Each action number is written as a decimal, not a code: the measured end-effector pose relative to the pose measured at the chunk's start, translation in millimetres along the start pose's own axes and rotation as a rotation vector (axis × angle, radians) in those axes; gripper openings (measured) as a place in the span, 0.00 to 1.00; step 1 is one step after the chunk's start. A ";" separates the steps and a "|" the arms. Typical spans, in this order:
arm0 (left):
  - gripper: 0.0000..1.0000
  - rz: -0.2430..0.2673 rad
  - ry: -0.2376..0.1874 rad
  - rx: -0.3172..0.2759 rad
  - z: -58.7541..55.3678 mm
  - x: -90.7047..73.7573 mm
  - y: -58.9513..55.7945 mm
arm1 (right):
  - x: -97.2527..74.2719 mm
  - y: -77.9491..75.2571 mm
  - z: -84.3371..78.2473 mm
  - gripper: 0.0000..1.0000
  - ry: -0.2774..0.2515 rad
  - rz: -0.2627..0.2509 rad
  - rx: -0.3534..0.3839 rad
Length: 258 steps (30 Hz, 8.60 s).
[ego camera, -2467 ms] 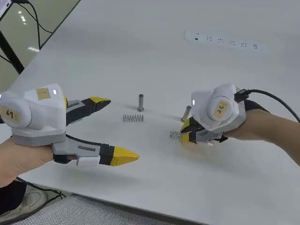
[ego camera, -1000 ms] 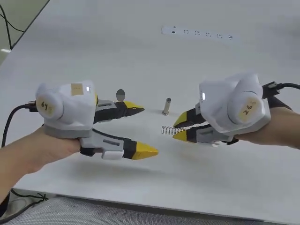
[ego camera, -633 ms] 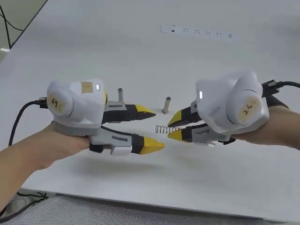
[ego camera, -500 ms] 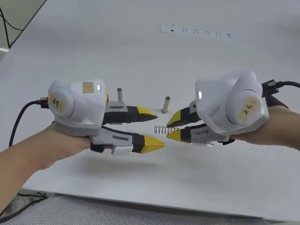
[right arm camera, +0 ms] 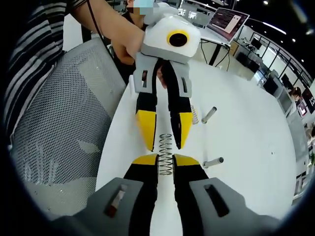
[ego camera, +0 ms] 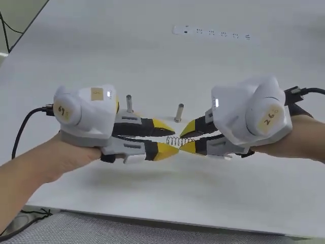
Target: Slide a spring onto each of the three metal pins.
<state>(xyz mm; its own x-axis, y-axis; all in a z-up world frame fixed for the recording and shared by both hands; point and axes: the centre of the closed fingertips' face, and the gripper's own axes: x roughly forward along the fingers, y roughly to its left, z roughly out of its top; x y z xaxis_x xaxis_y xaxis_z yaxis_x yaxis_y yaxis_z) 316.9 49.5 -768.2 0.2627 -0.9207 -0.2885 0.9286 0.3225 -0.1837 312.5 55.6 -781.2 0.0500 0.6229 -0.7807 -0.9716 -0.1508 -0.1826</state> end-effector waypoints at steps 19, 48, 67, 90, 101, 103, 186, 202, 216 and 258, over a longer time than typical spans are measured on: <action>0.09 -0.018 0.002 0.009 1.0 1.1 -4.6 | -2.1 3.7 1.5 0.13 -0.001 0.010 -0.014; 0.07 -0.068 0.012 -0.001 3.1 -1.6 -14.1 | -7.3 11.2 -3.2 0.15 -0.015 0.008 0.001; 0.07 -0.077 0.019 -0.010 0.9 -3.0 -15.4 | -11.6 14.4 -8.1 0.13 -0.030 0.011 -0.017; 0.08 -0.070 0.056 0.001 -7.2 -2.3 -14.6 | -27.3 8.2 16.2 0.11 -0.059 0.001 -0.153; 0.08 -0.071 0.053 0.007 -6.3 -2.7 -16.1 | -26.8 10.8 25.0 0.11 -0.102 0.010 -0.149; 0.08 -0.075 0.055 0.006 -6.7 -1.8 -17.4 | -27.5 12.3 28.7 0.11 -0.112 0.013 -0.154; 0.26 -0.024 0.035 -0.029 0.3 -1.6 -16.0 | -26.6 11.1 58.0 0.11 -0.214 -0.052 -0.186; 0.42 0.084 0.029 -0.053 -6.0 -21.9 3.5 | -27.1 1.0 55.7 0.11 -0.197 -0.070 -0.203; 0.67 0.202 0.024 -0.025 -19.2 -55.5 22.0 | -25.3 -13.5 47.0 0.11 -0.182 -0.103 -0.177; 0.97 0.429 -0.021 -0.124 -39.4 -123.4 57.8 | -30.2 -71.5 17.9 0.11 -0.103 -0.227 -0.138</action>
<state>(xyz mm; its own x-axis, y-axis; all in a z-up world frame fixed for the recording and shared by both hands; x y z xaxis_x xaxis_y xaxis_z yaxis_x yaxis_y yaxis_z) 327.8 190.4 -780.3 0.6242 -0.7015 -0.3439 0.6960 0.6993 -0.1629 376.3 61.3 -733.8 0.2315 0.7267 -0.6468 -0.8973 -0.0974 -0.4306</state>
